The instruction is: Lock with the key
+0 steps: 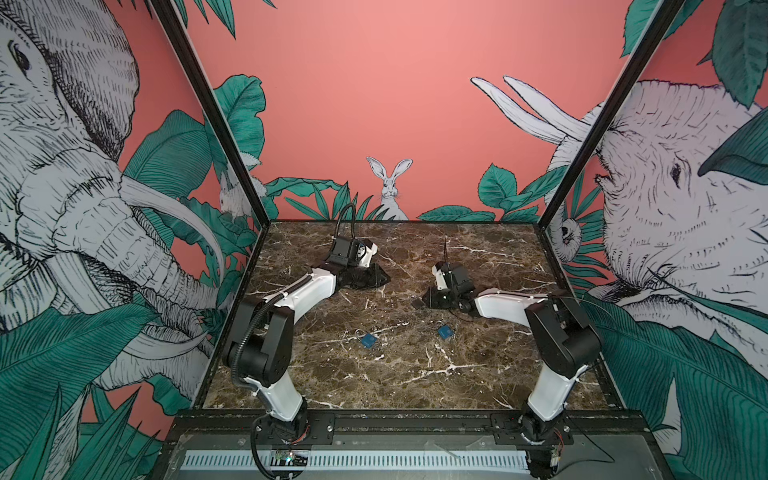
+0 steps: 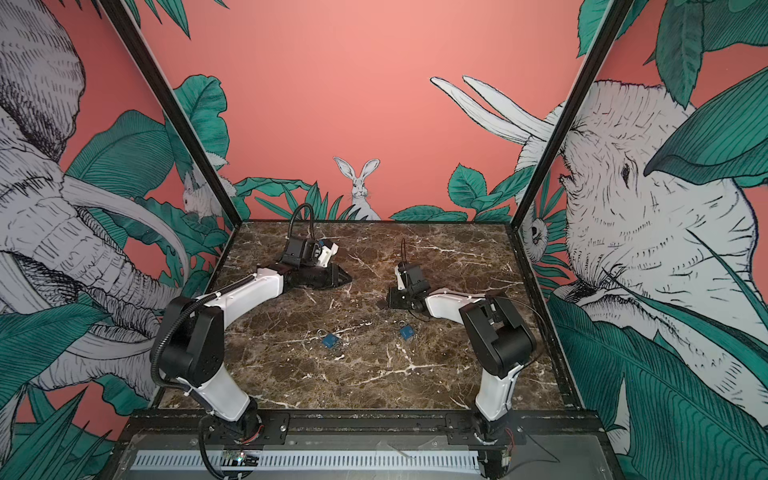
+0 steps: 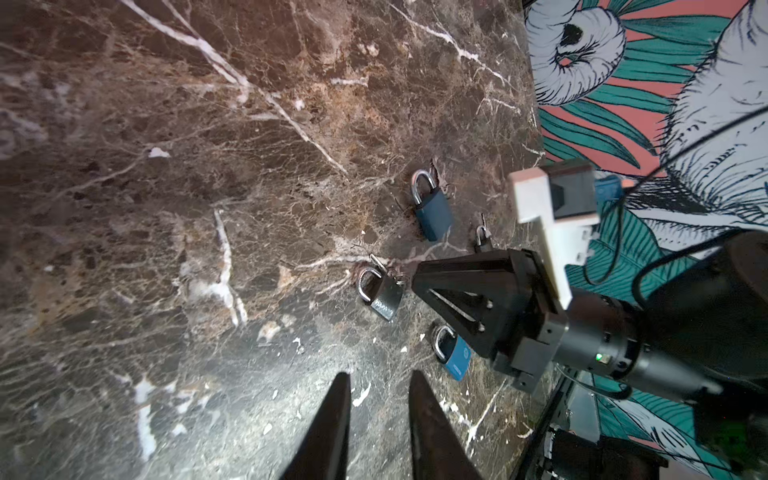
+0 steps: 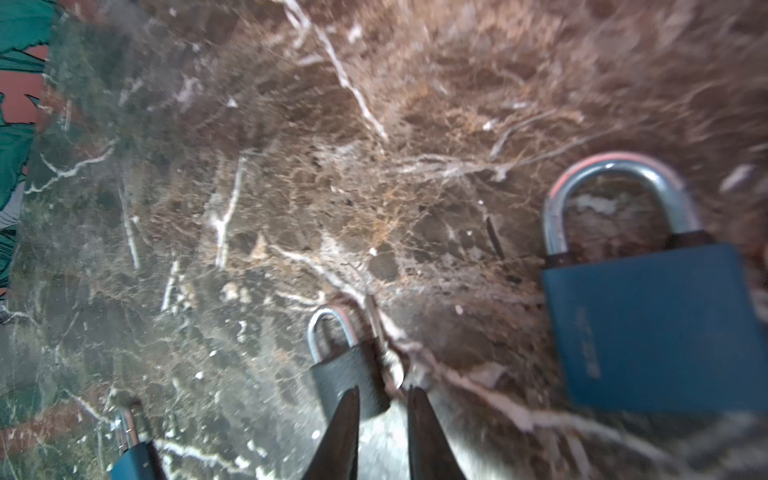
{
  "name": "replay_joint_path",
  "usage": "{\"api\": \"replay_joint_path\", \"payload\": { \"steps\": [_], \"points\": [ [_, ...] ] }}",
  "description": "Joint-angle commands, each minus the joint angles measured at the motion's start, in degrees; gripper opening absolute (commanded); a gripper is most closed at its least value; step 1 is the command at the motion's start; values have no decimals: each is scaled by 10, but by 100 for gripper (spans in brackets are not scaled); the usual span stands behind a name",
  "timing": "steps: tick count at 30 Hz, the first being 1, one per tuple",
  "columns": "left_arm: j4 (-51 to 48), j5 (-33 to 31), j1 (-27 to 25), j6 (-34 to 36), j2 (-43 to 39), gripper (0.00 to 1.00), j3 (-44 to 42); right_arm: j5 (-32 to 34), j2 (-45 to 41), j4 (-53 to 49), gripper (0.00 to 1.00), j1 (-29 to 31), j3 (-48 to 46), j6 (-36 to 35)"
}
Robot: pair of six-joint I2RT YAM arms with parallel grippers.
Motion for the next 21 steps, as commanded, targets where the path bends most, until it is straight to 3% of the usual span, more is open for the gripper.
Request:
{"api": "replay_joint_path", "payload": {
  "steps": [1, 7, 12, 21],
  "points": [
    [4, -5, 17, -10, -54, 27, -23, 53, -60, -42, 23, 27, -1, -47],
    [-18, -42, 49, -13, -146, 27, -87, 99, -123, -109, 24, 86, 0, -110],
    [-32, -71, 93, -34, -245, 27, -171, 121, -126, -151, 28, 154, 15, -149],
    [-84, -19, 211, -37, -361, 28, -270, 169, -49, -202, 38, 272, 92, -199]
  ]
}}
